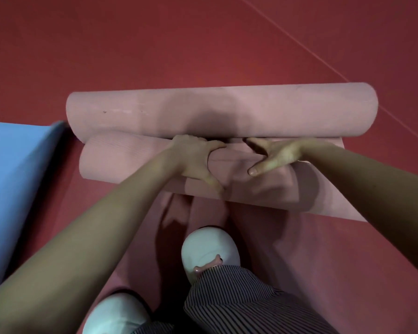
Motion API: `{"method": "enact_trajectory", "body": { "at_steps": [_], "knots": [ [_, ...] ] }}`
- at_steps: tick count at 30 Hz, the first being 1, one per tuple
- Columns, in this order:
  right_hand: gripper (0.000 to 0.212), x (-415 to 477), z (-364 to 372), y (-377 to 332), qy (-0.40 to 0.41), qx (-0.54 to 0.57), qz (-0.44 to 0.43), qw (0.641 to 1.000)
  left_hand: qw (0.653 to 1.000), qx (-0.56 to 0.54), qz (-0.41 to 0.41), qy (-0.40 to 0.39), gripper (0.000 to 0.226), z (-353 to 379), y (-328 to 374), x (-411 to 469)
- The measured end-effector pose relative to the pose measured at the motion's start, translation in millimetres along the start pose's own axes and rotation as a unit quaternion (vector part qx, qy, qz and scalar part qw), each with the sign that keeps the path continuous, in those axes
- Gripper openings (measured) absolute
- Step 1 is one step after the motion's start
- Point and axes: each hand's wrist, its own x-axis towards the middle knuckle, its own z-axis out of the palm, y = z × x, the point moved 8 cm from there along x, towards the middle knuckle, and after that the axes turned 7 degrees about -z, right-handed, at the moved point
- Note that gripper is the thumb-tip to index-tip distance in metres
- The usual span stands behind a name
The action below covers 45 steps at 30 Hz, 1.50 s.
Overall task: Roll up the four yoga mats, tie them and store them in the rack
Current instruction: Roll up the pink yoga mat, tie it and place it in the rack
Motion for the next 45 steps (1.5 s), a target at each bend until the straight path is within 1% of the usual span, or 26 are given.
{"method": "enact_trajectory", "body": {
  "at_steps": [2, 3, 5, 7, 8, 11, 12, 13, 14, 15, 16, 17, 19, 20, 22, 24, 27, 29, 30, 31, 33, 34, 35, 39, 42, 45],
  "knots": [
    [0.149, 3, -9, -1, 0.030, -0.049, 0.007, 0.998, 1.000, 0.016, 0.012, -0.002, 0.117, -1, 1, 3],
    [0.148, 3, -13, -1, 0.042, -0.066, 0.007, 0.997, 1.000, 0.026, 0.016, 0.002, 0.117, -2, 1, 5],
    [0.135, -2, -23, -5, 0.086, -0.059, -0.009, 0.995, 1.000, 0.025, 0.012, 0.010, 0.118, -7, -2, 10],
    [0.126, -10, -34, -9, 0.137, -0.049, -0.022, 0.989, 1.000, -0.001, 0.005, 0.005, 0.121, -11, -8, 18],
    [0.120, -12, -38, -13, 0.142, -0.054, -0.028, 0.988, 1.000, -0.014, 0.004, -0.003, 0.123, -12, -10, 22],
    [0.090, -18, -39, -31, 0.072, -0.085, -0.041, 0.993, 0.999, -0.035, 0.004, -0.028, 0.122, -13, -11, 31],
    [0.087, -19, -35, -37, 0.039, -0.098, -0.034, 0.994, 0.999, -0.038, -0.002, -0.035, 0.124, -12, -12, 33],
    [0.091, -20, -28, -43, 0.005, -0.114, -0.024, 0.993, 0.998, -0.039, -0.008, -0.040, 0.128, -12, -13, 34],
    [0.102, -21, -20, -48, -0.018, -0.128, -0.007, 0.992, 0.998, -0.038, -0.012, -0.042, 0.132, -12, -15, 35],
    [0.115, -19, -12, -51, -0.022, -0.139, 0.008, 0.990, 0.998, -0.039, -0.012, -0.041, 0.134, -12, -15, 36],
    [0.122, -15, -5, -52, 0.002, -0.145, 0.012, 0.989, 0.998, -0.043, -0.010, -0.036, 0.134, -13, -15, 37],
    [0.122, -12, 0, -54, 0.049, -0.145, 0.006, 0.988, 0.998, -0.047, -0.009, -0.030, 0.134, -14, -15, 38],
    [0.118, -8, 0, -53, 0.164, -0.139, -0.014, 0.976, 0.998, -0.053, -0.008, -0.021, 0.130, -17, -15, 38],
    [0.117, -7, -1, -50, 0.201, -0.132, -0.022, 0.971, 0.998, -0.058, -0.005, -0.020, 0.127, -18, -14, 38],
    [0.119, -6, -5, -47, 0.229, -0.109, -0.038, 0.967, 0.998, -0.068, 0.005, -0.011, 0.118, -20, -12, 36],
    [0.122, -6, -11, -43, 0.234, -0.061, -0.047, 0.969, 0.998, -0.058, 0.015, 0.025, 0.116, -23, -10, 31],
    [0.136, -2, -23, -35, 0.223, 0.034, -0.048, 0.973, 0.996, 0.012, 0.028, 0.086, 0.121, -24, -12, 19],
    [0.143, 3, -28, -34, 0.201, 0.042, -0.047, 0.978, 0.994, 0.065, 0.029, 0.084, 0.129, -19, -13, 12],
    [0.141, 5, -28, -34, 0.182, 0.033, -0.047, 0.982, 0.994, 0.078, 0.025, 0.075, 0.130, -17, -13, 10],
    [0.134, 6, -28, -34, 0.163, 0.026, -0.049, 0.985, 0.994, 0.085, 0.021, 0.066, 0.130, -17, -12, 10],
    [0.106, 6, -29, -37, 0.134, 0.042, -0.063, 0.988, 0.995, 0.081, 0.021, 0.059, 0.126, -20, -10, 14],
    [0.095, 4, -30, -38, 0.126, 0.051, -0.068, 0.988, 0.995, 0.076, 0.021, 0.059, 0.124, -23, -10, 15],
    [0.091, 3, -31, -38, 0.121, 0.048, -0.068, 0.989, 0.995, 0.074, 0.020, 0.059, 0.122, -24, -11, 17],
    [0.091, 4, -27, -33, 0.116, -0.016, -0.042, 0.992, 0.995, 0.066, 0.025, 0.073, 0.121, -18, -8, 9],
    [0.088, 7, -12, -41, 0.060, -0.021, -0.084, 0.994, 0.997, 0.039, 0.021, 0.064, 0.120, -3, -5, -4],
    [0.068, 7, 10, -49, 0.000, -0.037, -0.089, 0.995, 0.999, 0.002, 0.010, 0.049, 0.119, 21, -3, -20]
  ]
}}
